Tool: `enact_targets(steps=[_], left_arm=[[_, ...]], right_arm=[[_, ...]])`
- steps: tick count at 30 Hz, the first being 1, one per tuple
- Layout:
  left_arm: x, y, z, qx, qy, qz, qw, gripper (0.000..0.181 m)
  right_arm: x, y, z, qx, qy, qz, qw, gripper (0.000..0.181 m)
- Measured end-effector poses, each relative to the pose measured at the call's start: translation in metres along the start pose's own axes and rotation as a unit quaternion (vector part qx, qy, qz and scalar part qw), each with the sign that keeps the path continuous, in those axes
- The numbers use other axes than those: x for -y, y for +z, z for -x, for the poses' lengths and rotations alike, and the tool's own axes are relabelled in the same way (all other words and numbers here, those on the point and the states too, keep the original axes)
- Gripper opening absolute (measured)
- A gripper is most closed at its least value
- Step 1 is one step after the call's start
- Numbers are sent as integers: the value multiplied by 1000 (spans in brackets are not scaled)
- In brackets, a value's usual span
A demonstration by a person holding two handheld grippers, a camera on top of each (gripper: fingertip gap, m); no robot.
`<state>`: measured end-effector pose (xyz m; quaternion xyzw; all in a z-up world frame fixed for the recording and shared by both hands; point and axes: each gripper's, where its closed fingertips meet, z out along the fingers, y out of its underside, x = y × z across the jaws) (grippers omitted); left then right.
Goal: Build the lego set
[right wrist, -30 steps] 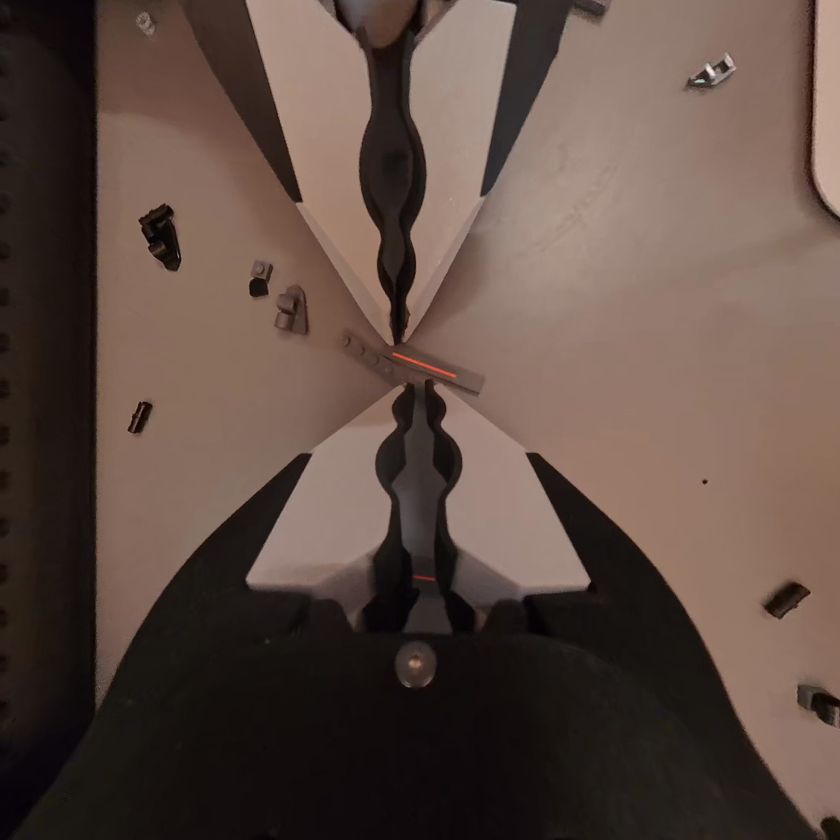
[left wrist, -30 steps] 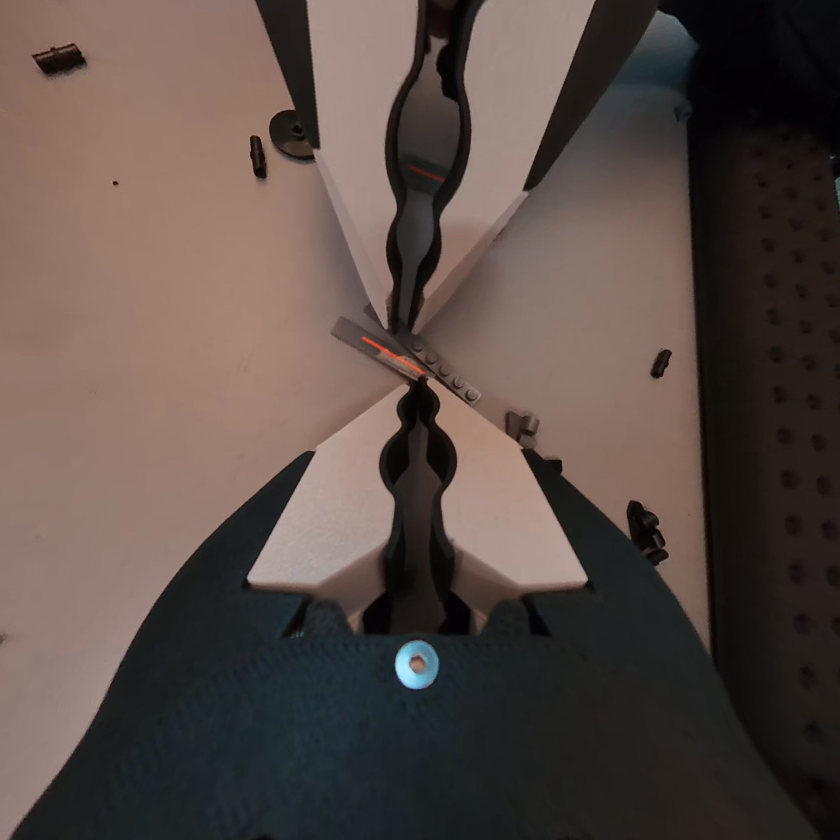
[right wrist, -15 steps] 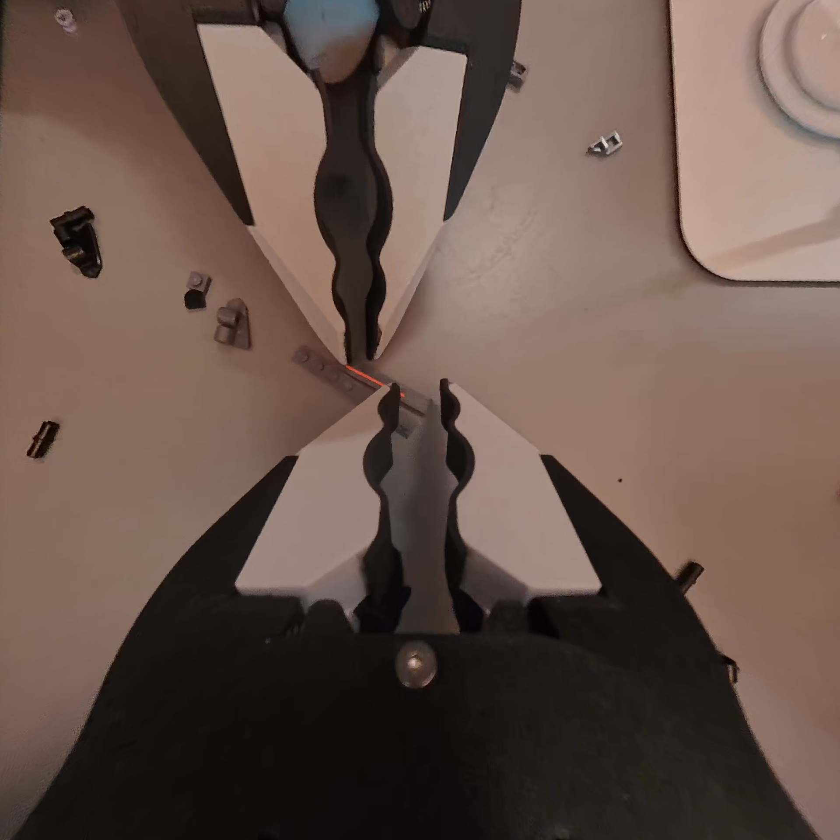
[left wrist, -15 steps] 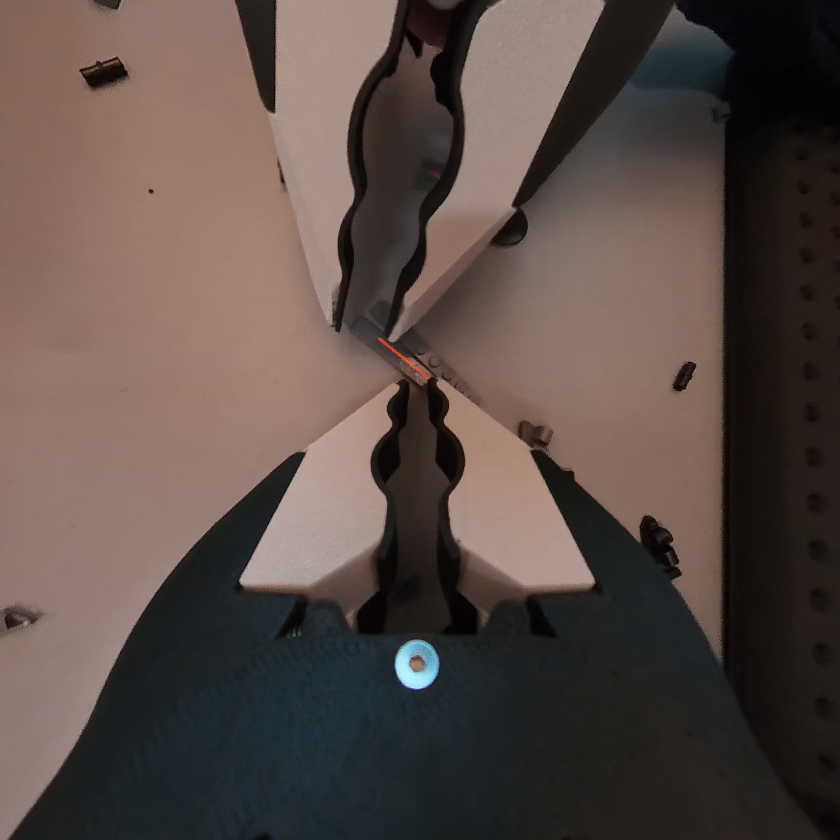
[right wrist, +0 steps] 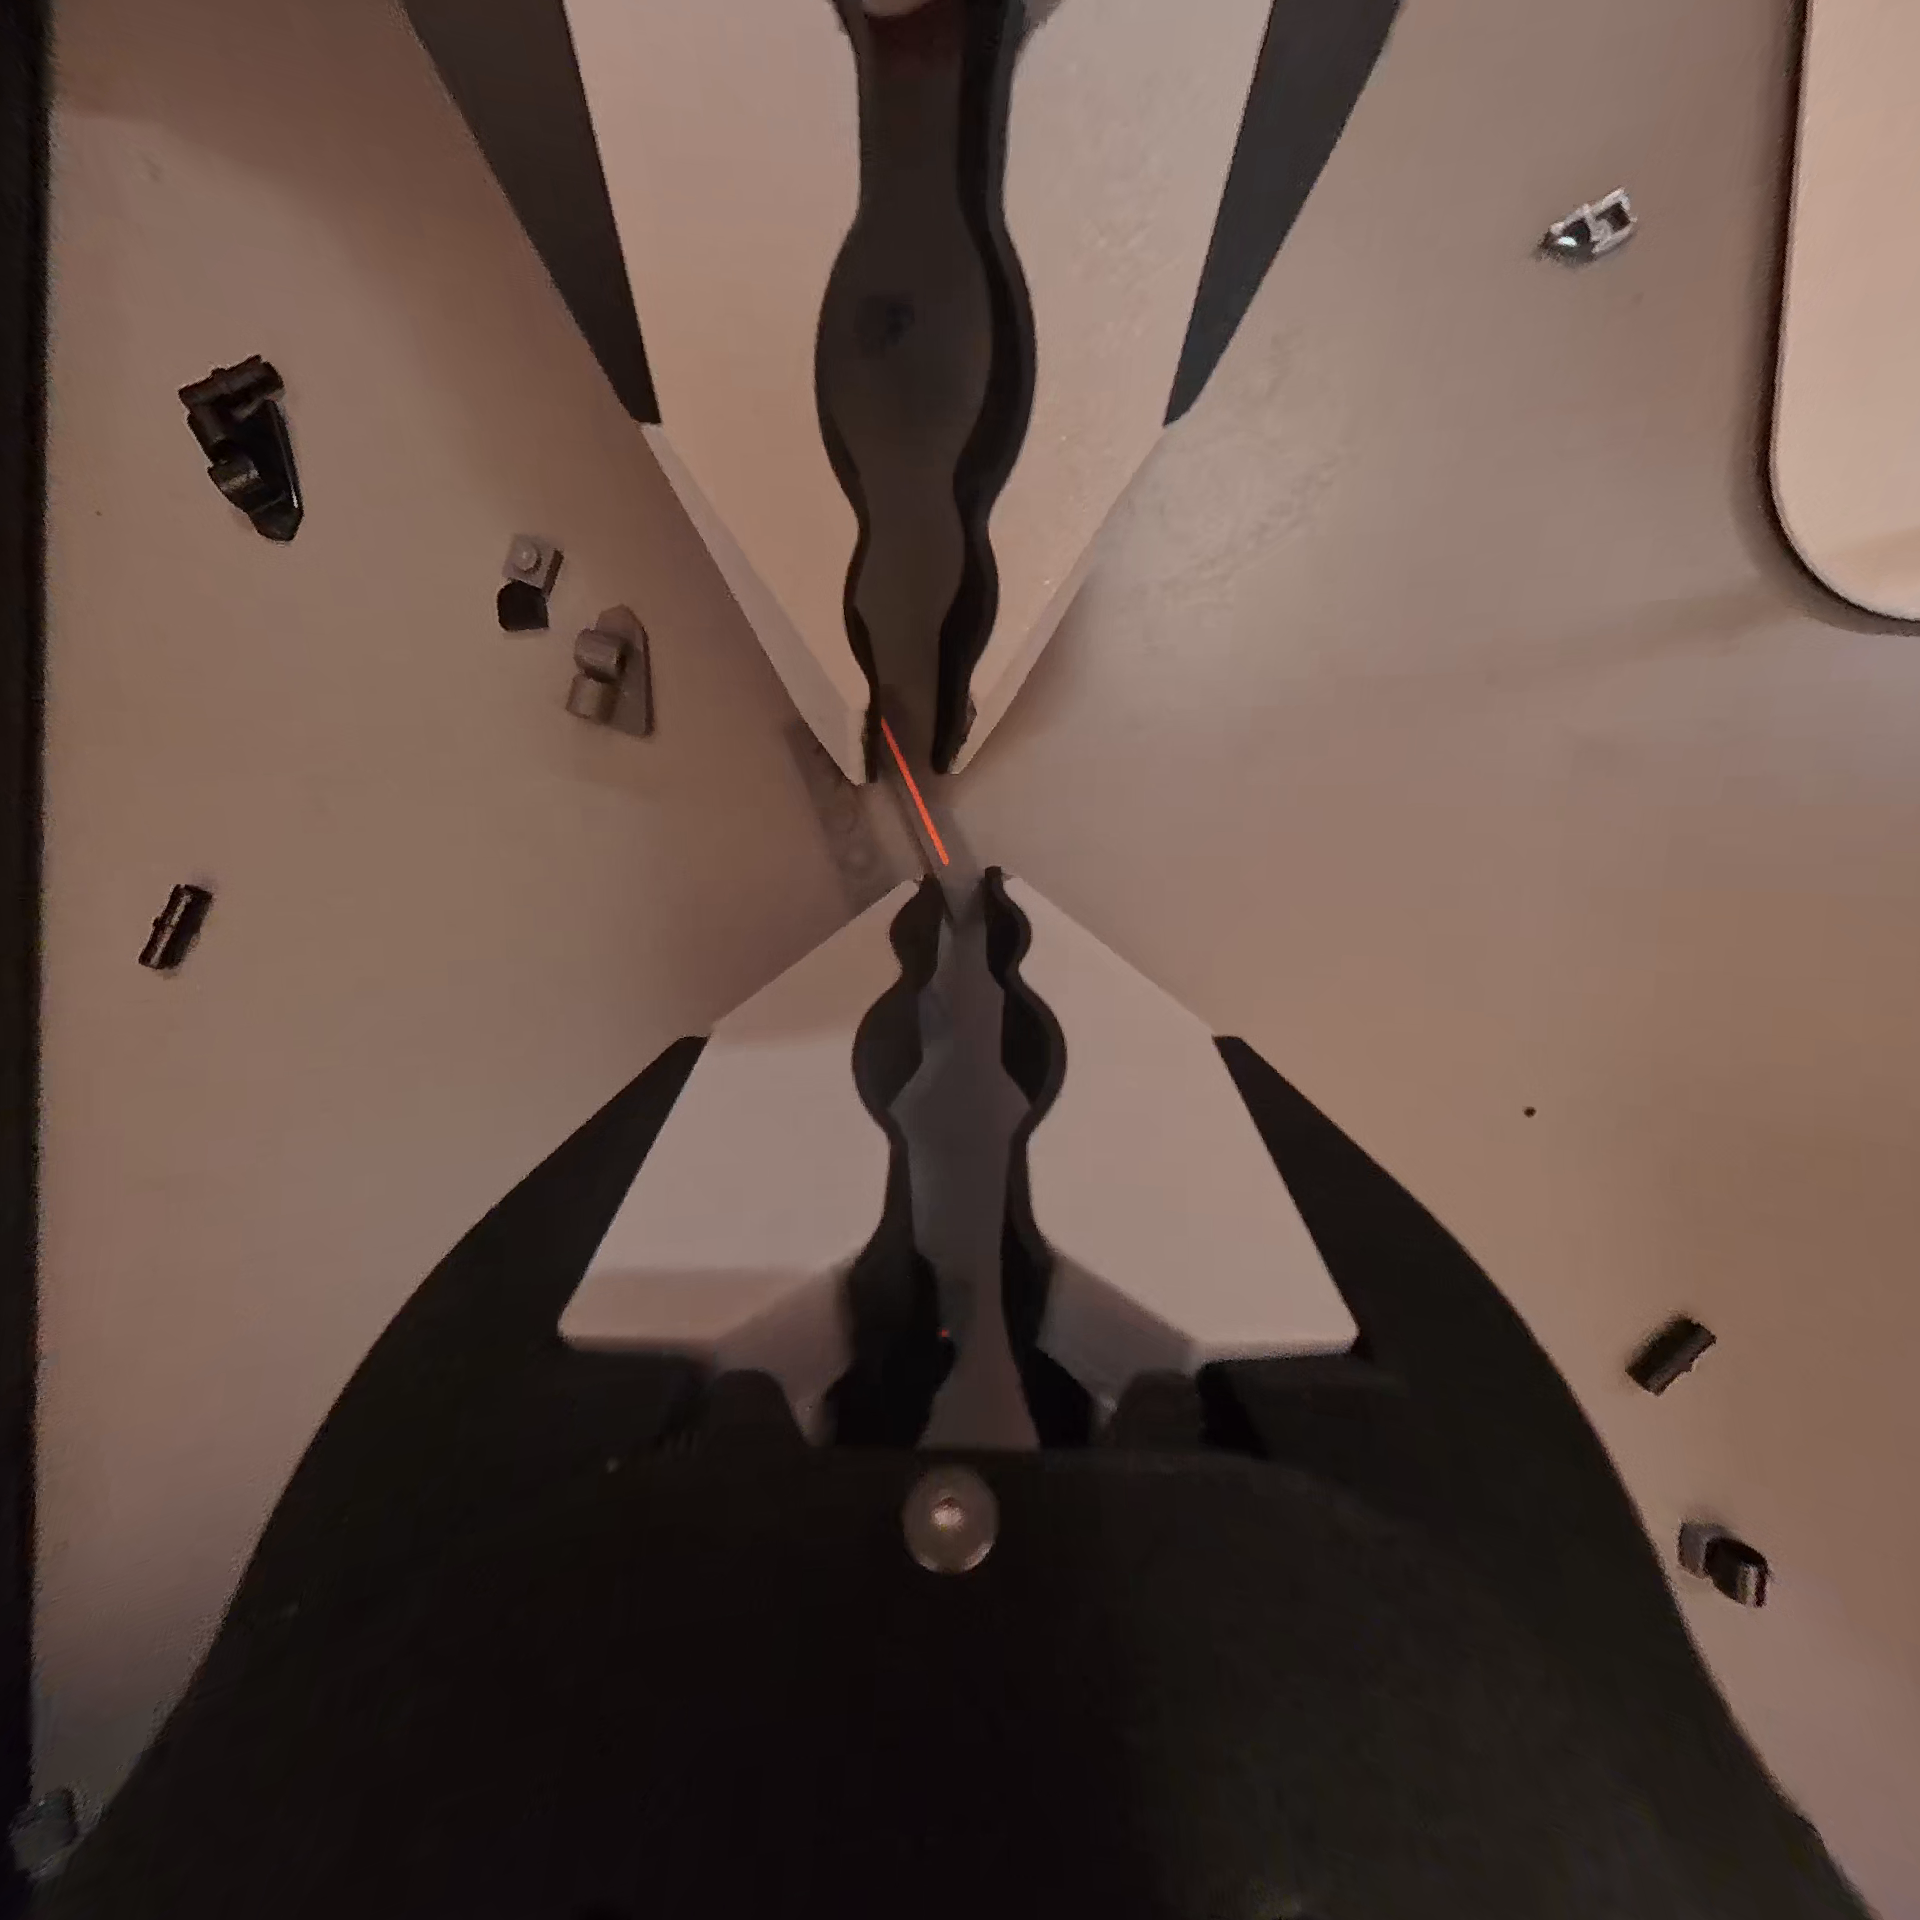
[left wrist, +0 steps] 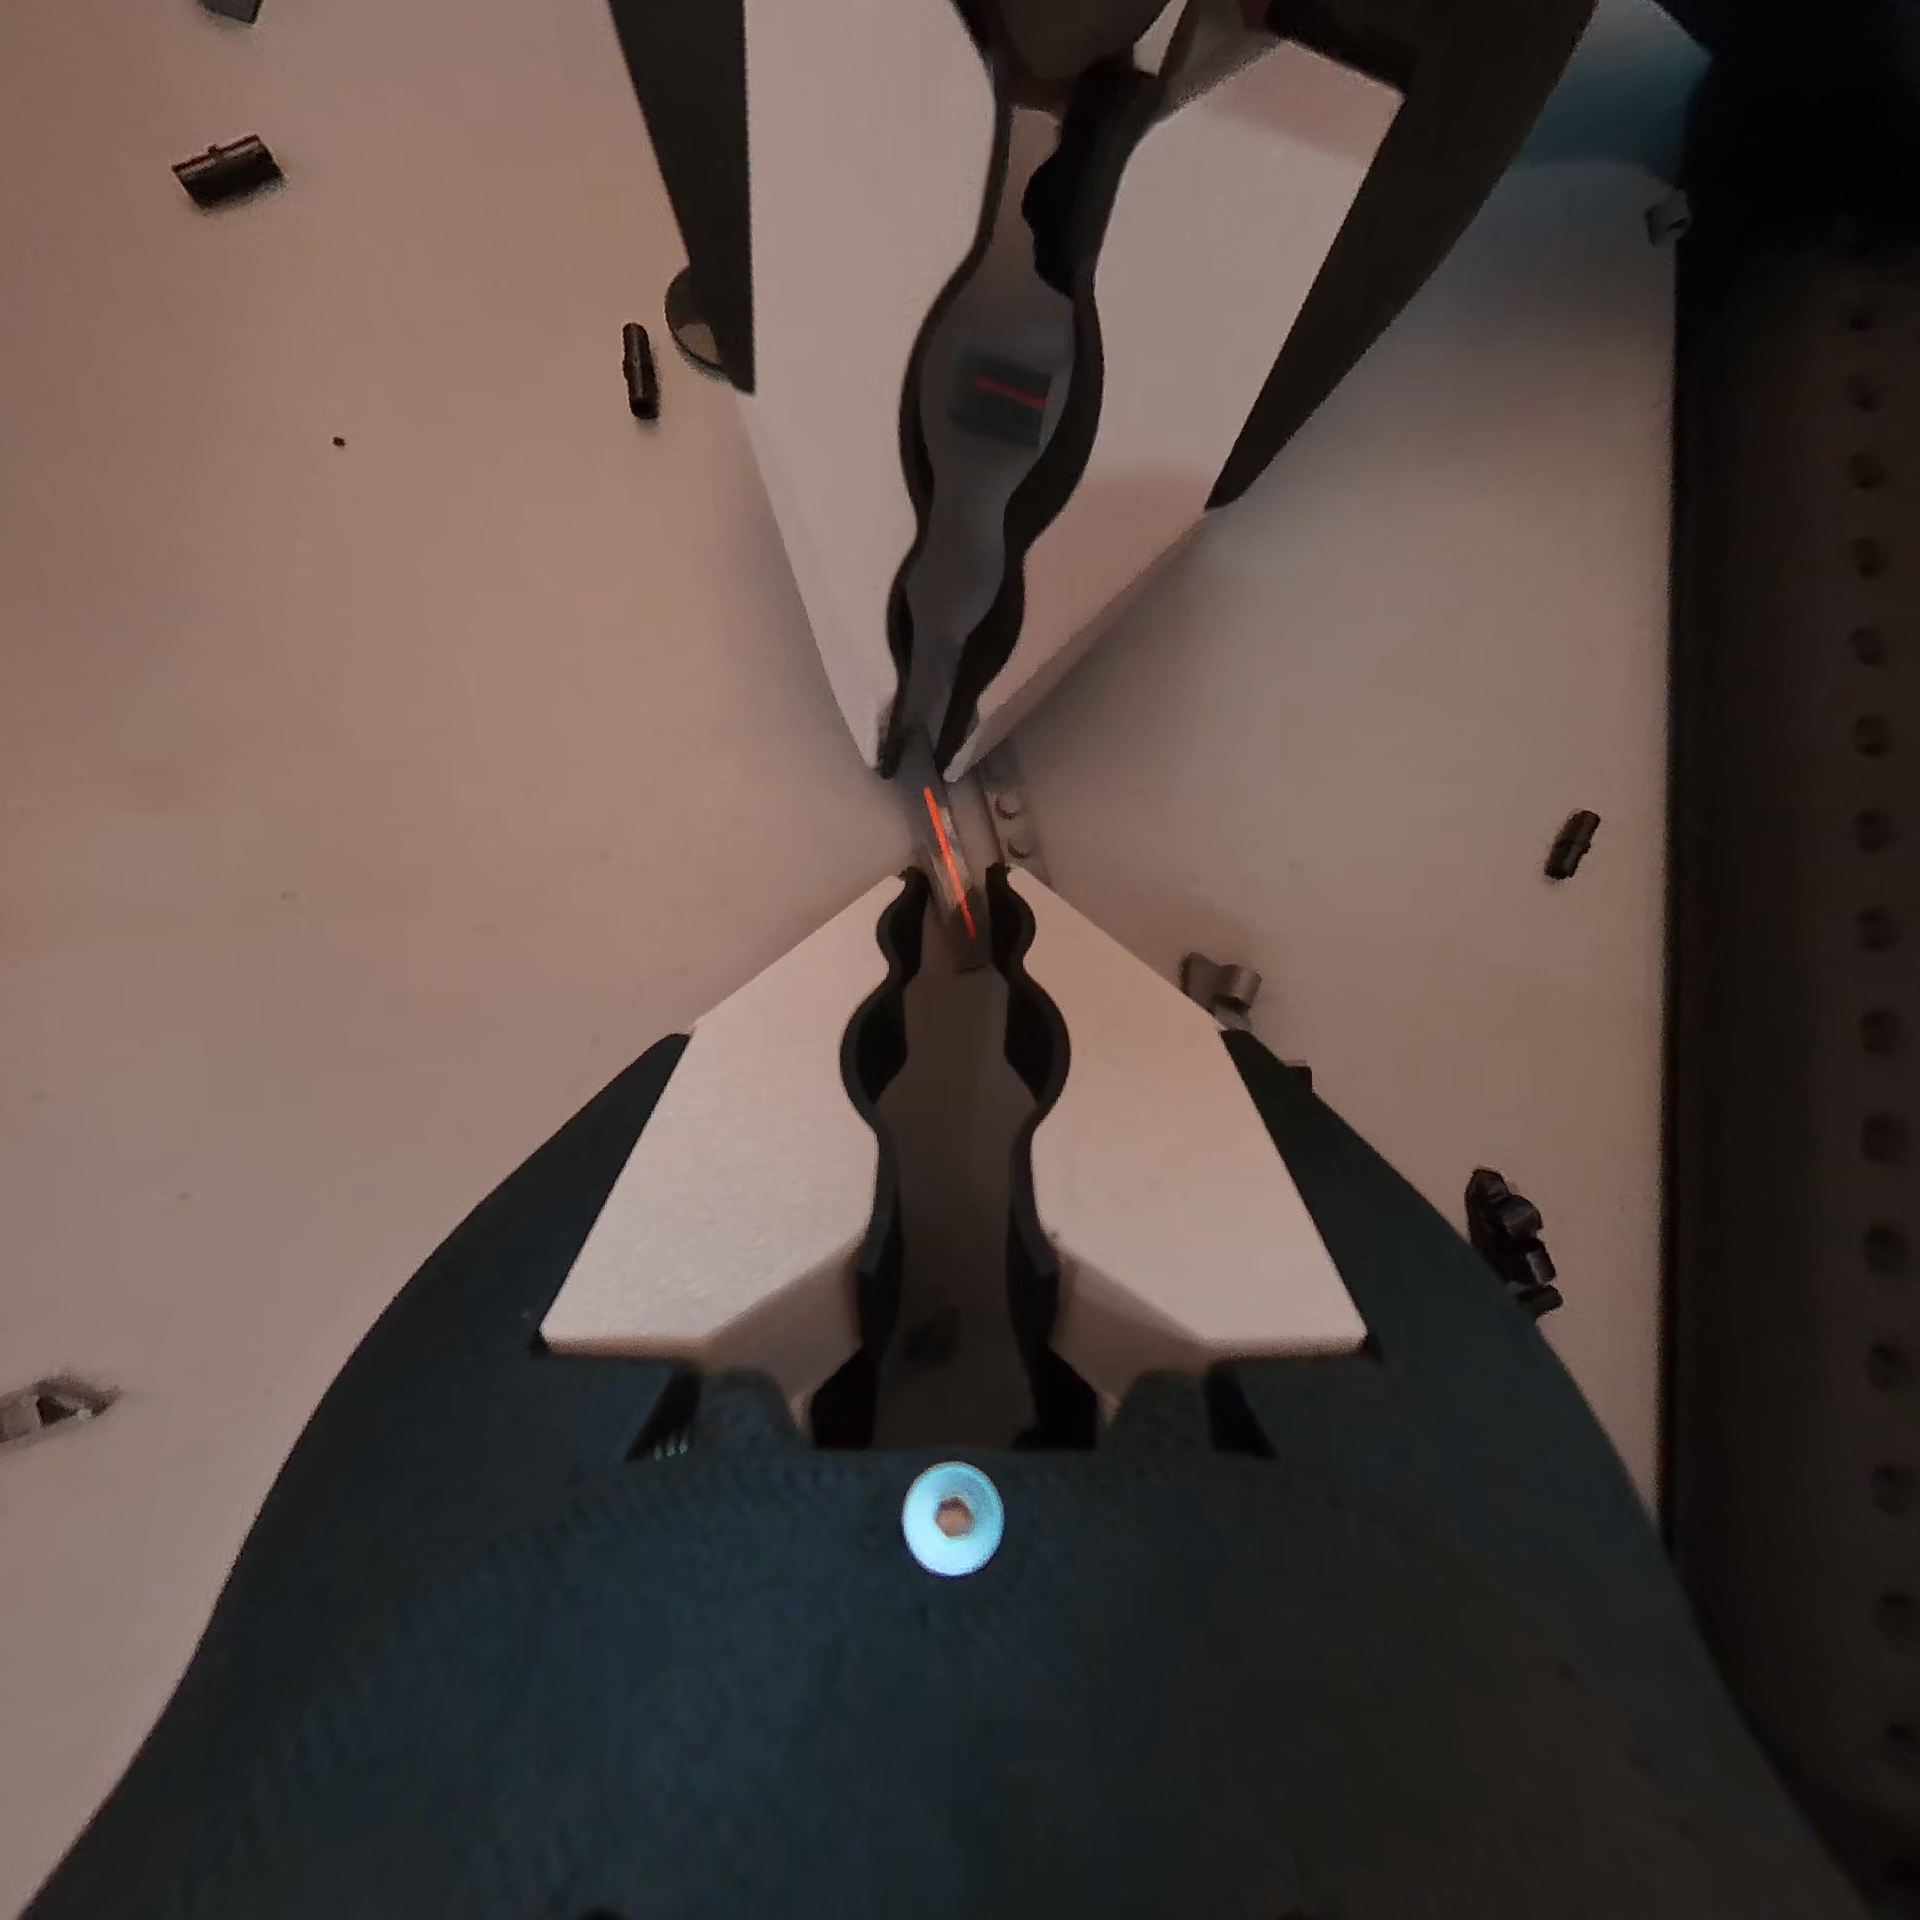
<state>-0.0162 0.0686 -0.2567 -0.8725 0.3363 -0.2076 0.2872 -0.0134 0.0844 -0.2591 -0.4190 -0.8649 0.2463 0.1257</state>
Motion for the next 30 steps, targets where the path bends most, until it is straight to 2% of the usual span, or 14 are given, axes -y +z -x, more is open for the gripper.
enact_targets(steps=[8, 16, 30], left_arm=[[-2, -4, 3, 5, -2, -2, 1000, 10], [8, -9, 0, -6, -7, -33, 999, 10], [3, -1, -5, -17, 0, -15, 1000, 9]], right_arm=[[-1, -1, -1, 1, 2, -3, 1000, 4], [-6, -19, 6, 13, -5, -7, 1000, 5], [-10, -12, 12, 25, -11, 8, 1000, 5]])
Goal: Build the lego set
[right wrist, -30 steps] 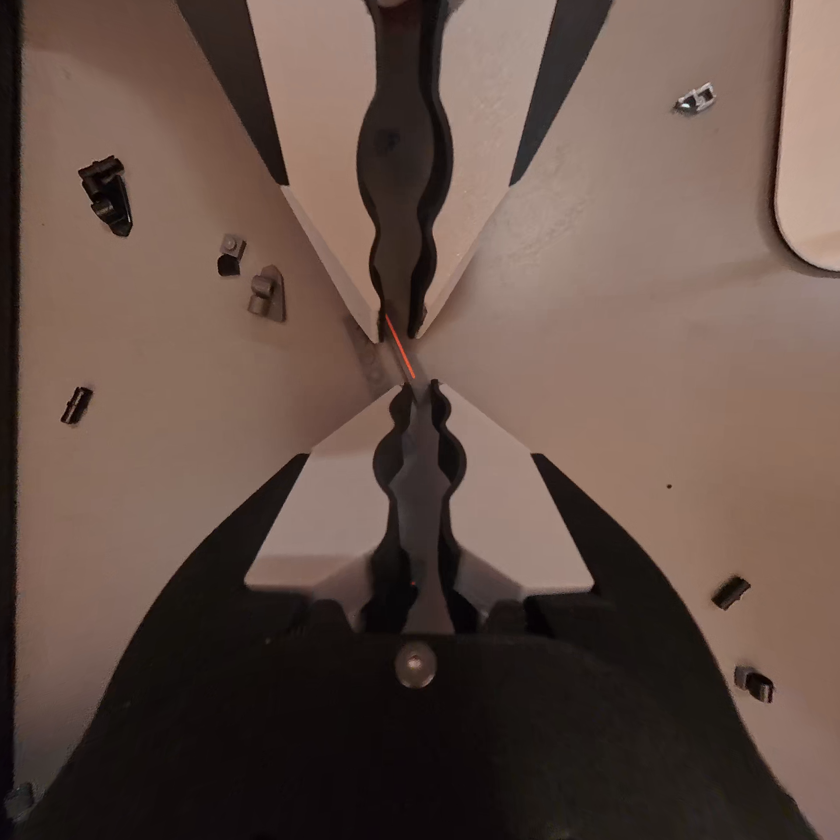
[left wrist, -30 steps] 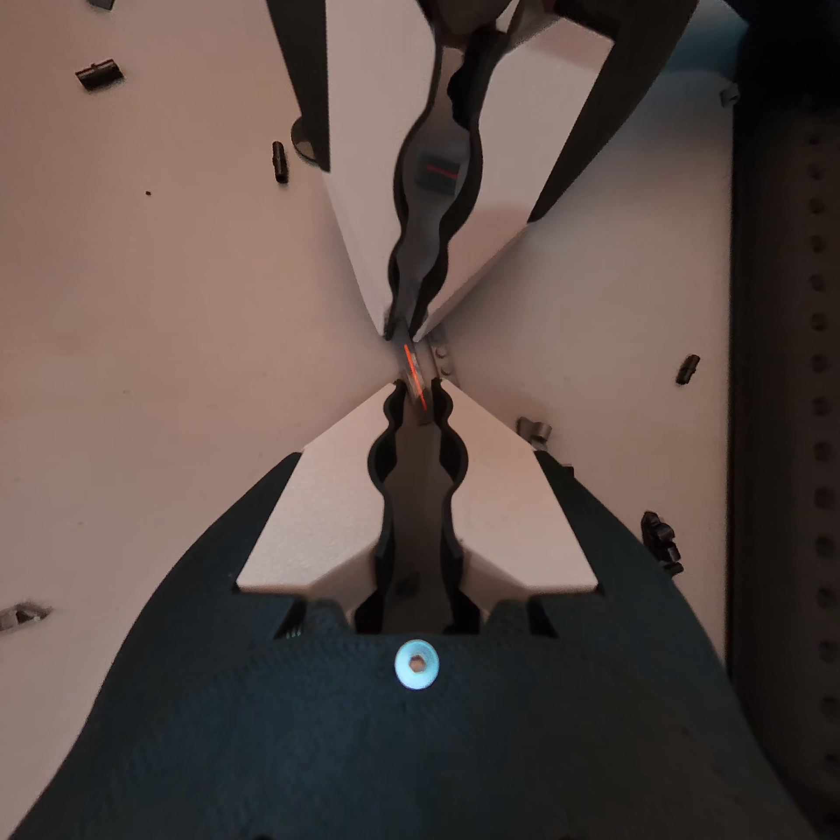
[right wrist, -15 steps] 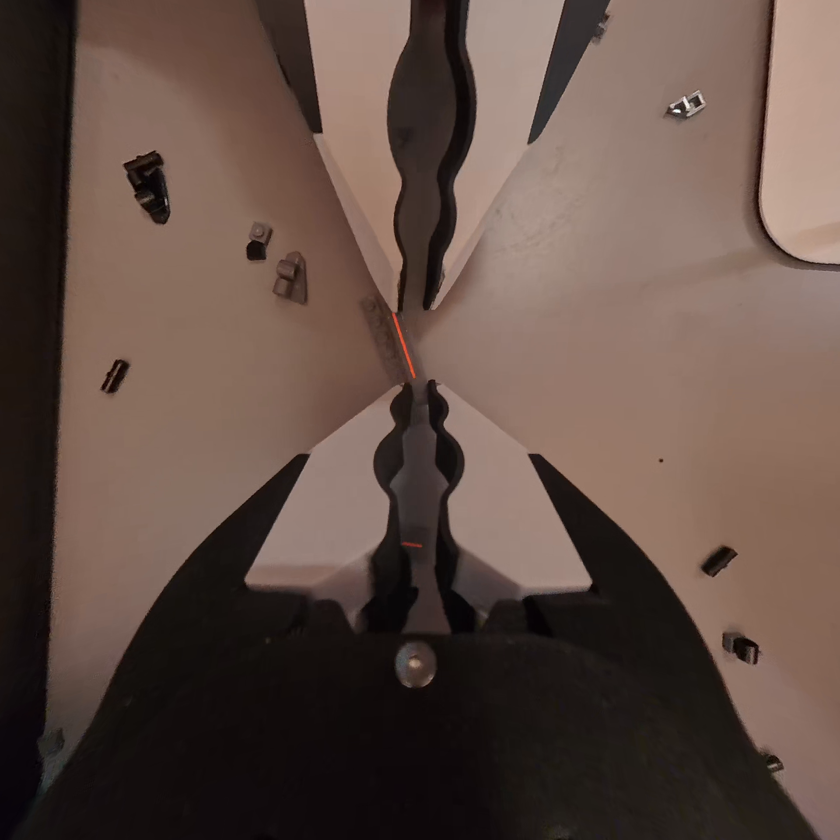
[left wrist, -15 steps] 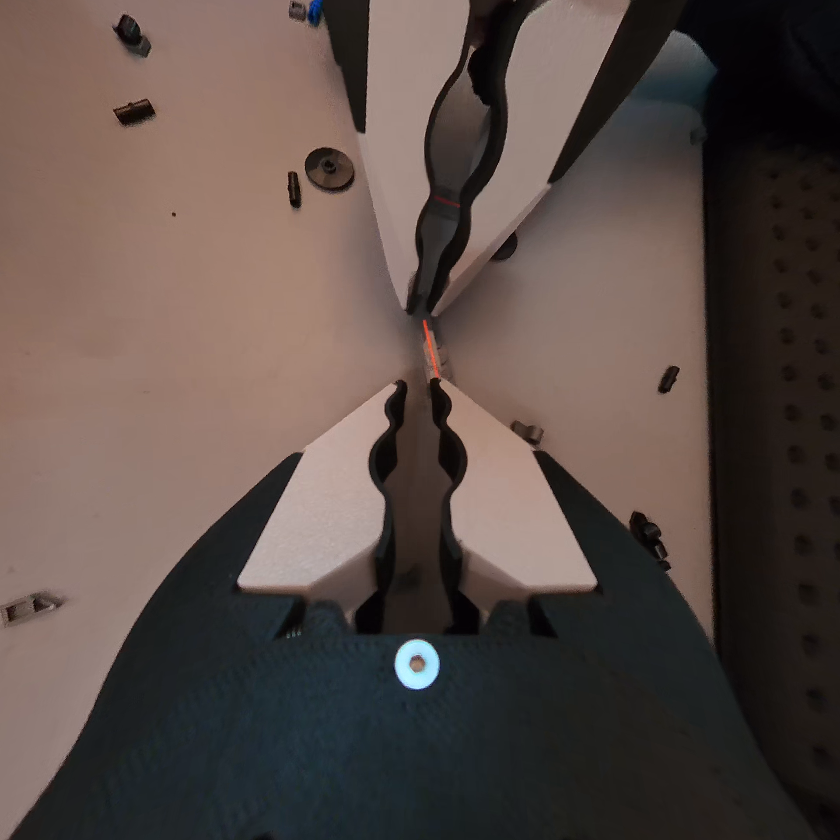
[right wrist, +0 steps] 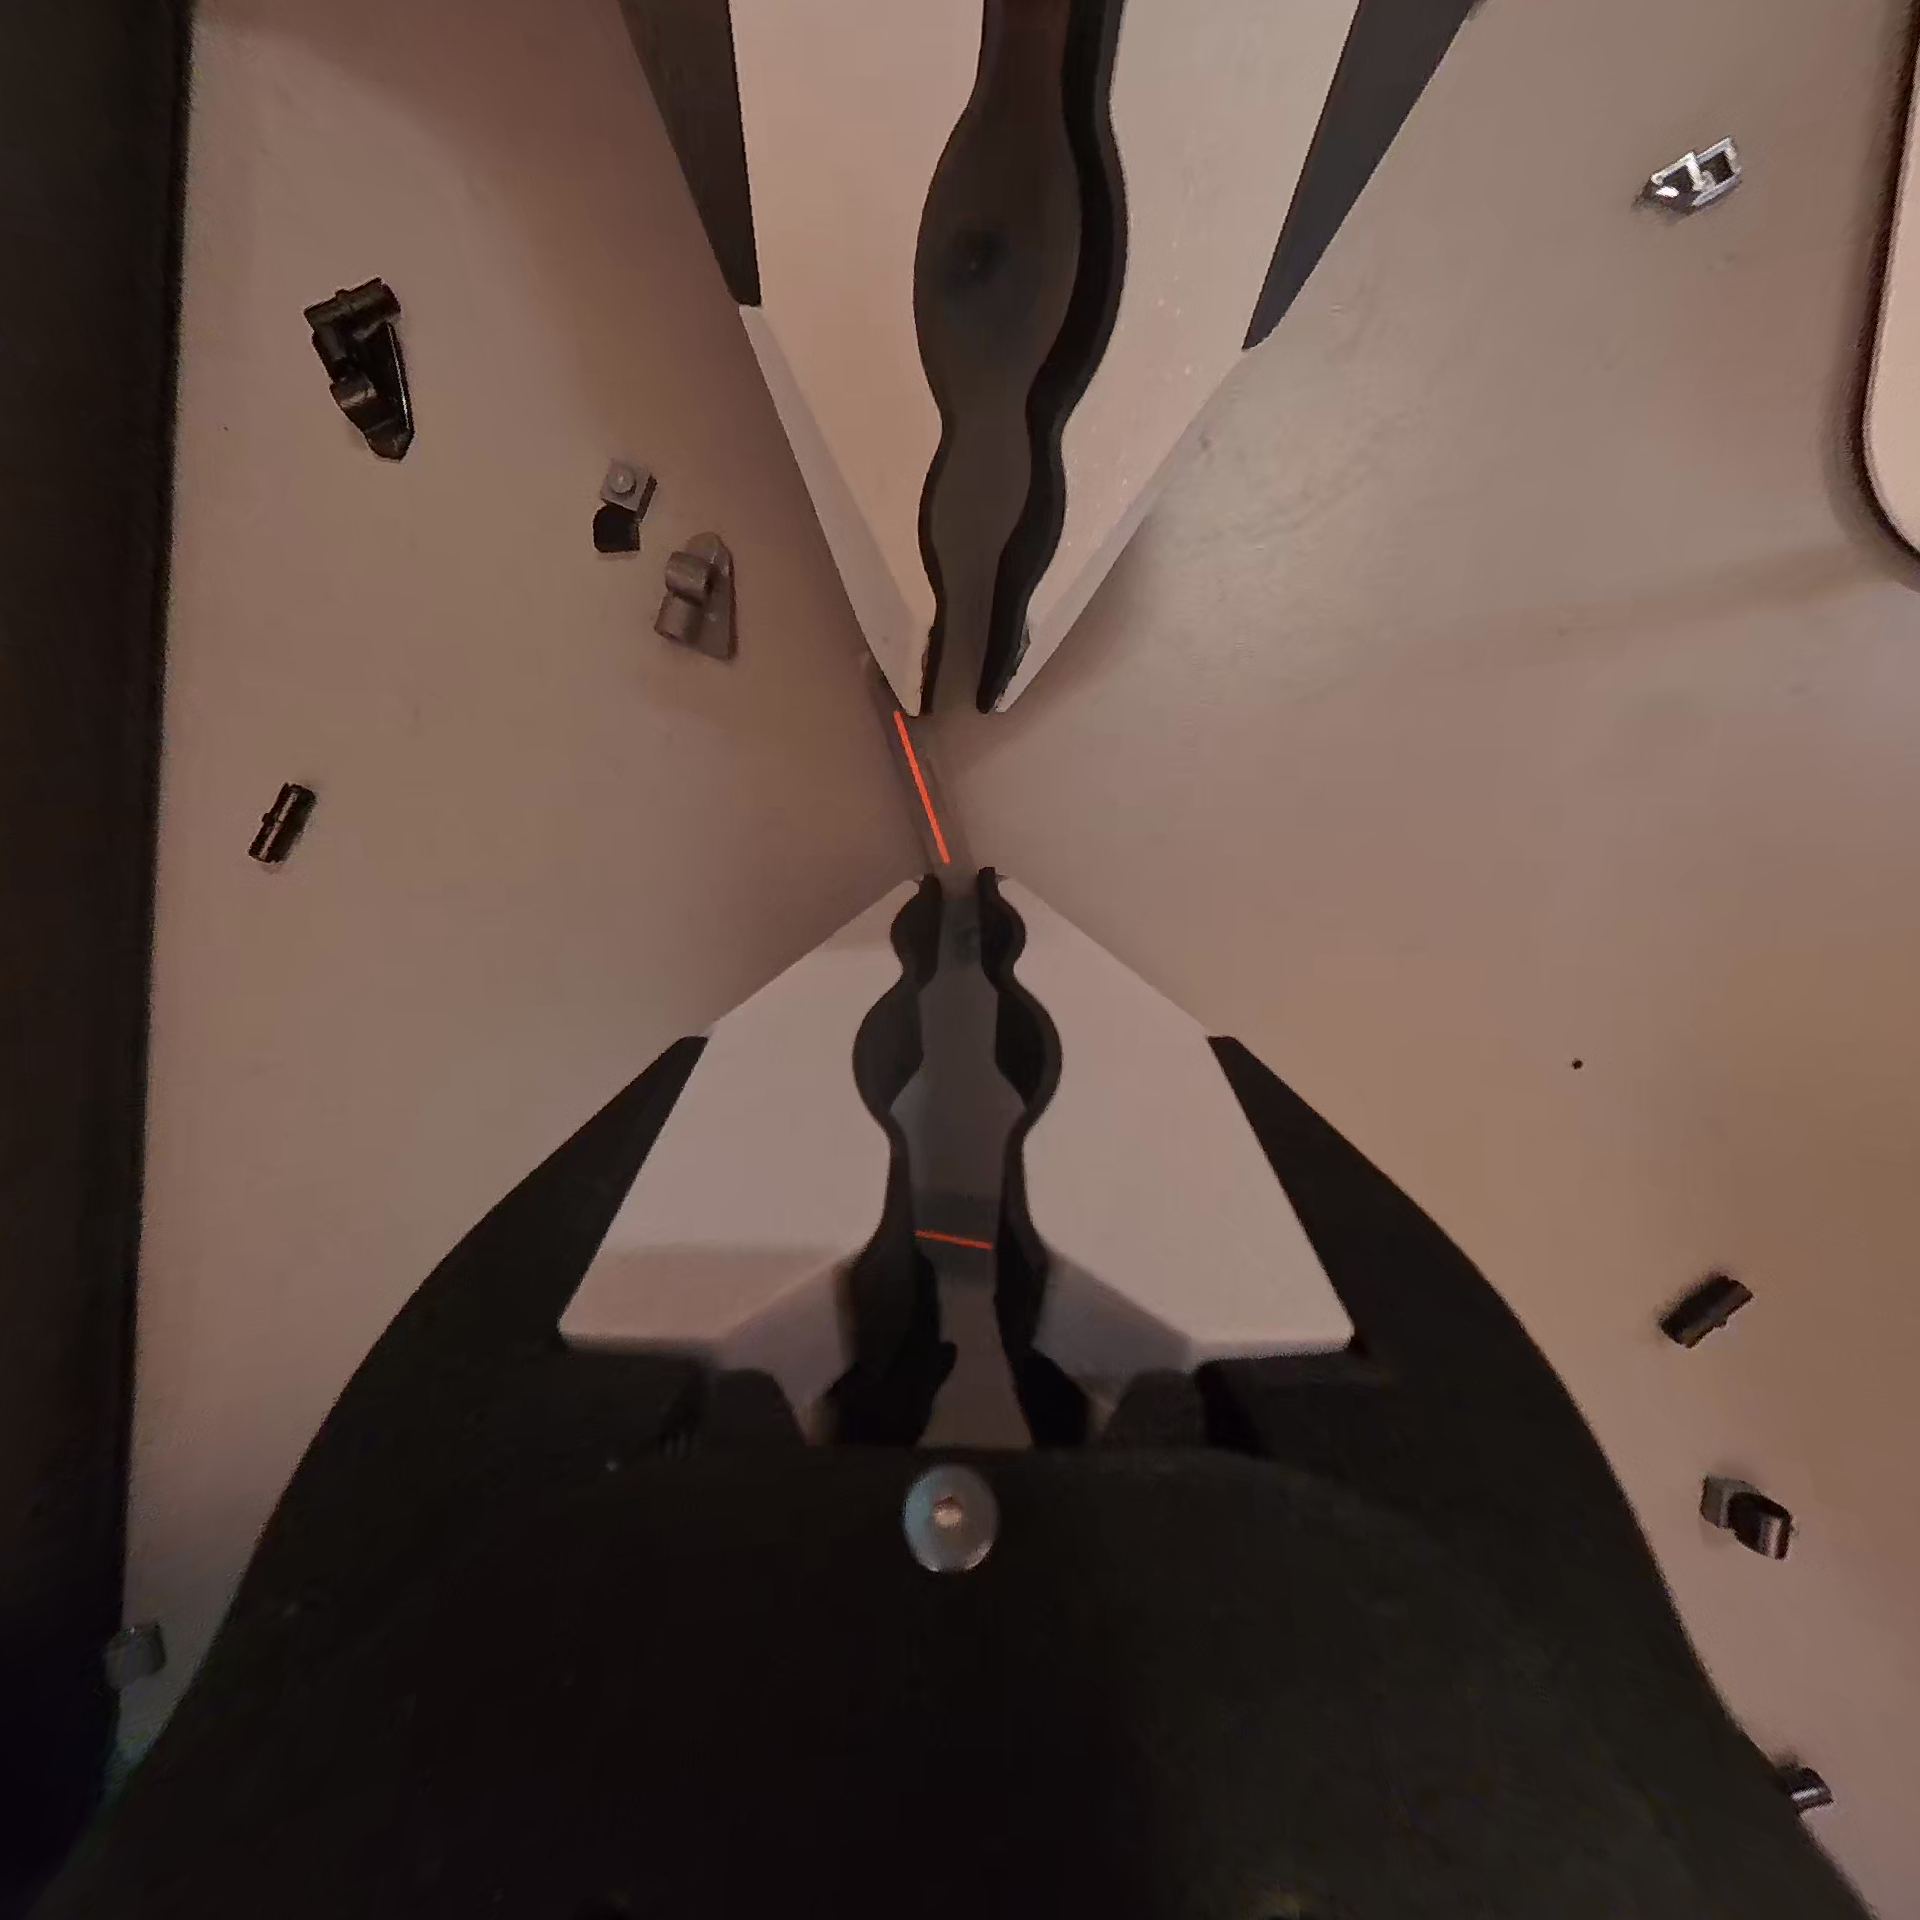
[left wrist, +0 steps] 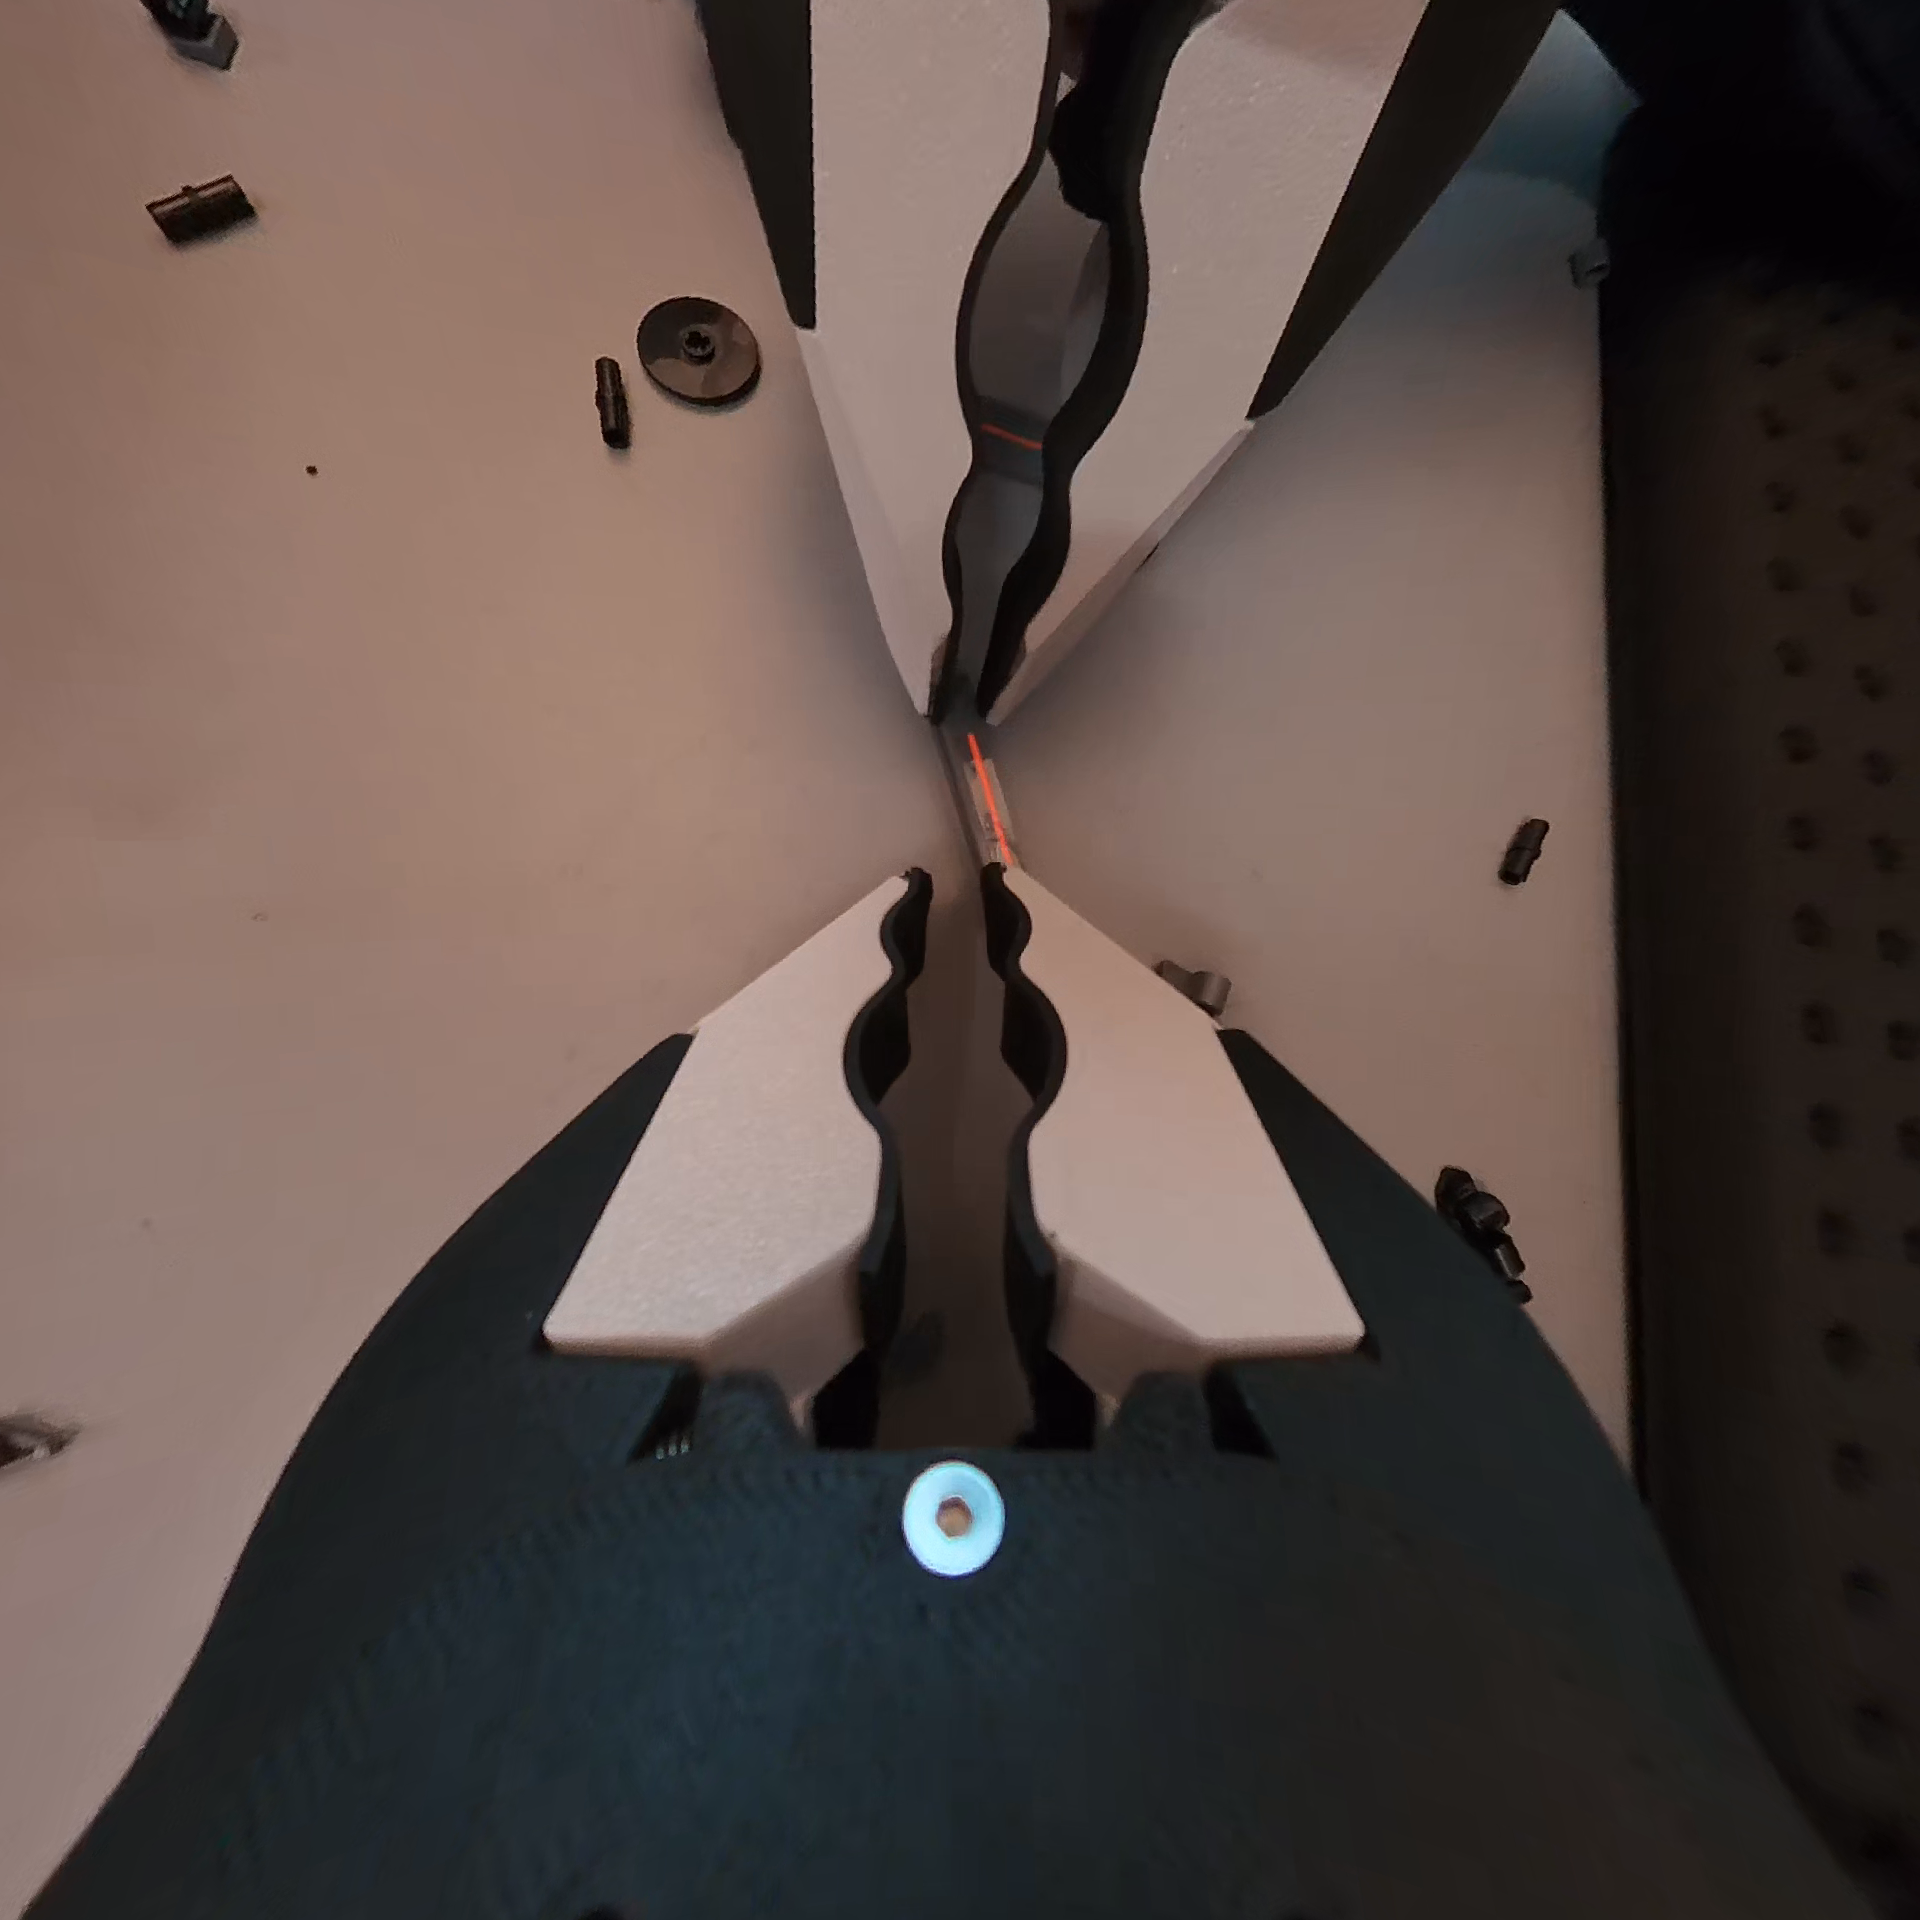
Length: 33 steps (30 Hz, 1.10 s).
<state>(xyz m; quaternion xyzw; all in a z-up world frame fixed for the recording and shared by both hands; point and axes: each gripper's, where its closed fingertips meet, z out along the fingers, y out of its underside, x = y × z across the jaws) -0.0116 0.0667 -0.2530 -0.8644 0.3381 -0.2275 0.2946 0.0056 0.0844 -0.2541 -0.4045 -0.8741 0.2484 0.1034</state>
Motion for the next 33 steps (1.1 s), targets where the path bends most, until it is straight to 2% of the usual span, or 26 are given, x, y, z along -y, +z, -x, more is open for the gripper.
enact_targets(steps=[17, 26, 33], left_arm=[[-2, 5, -2, 2, 14, 12, 1000, 1], [-2, 5, -9, -5, 20, 18, 1000, 10], [-2, 6, -11, -5, 24, 21, 999, 11]], right_arm=[[-2, 1, -1, -12, -10, 14, 1000, 6], [-2, 0, 0, -10, -16, 10, 1000, 1], [-3, -1, 4, -1, -16, 11, 1000, 4]])
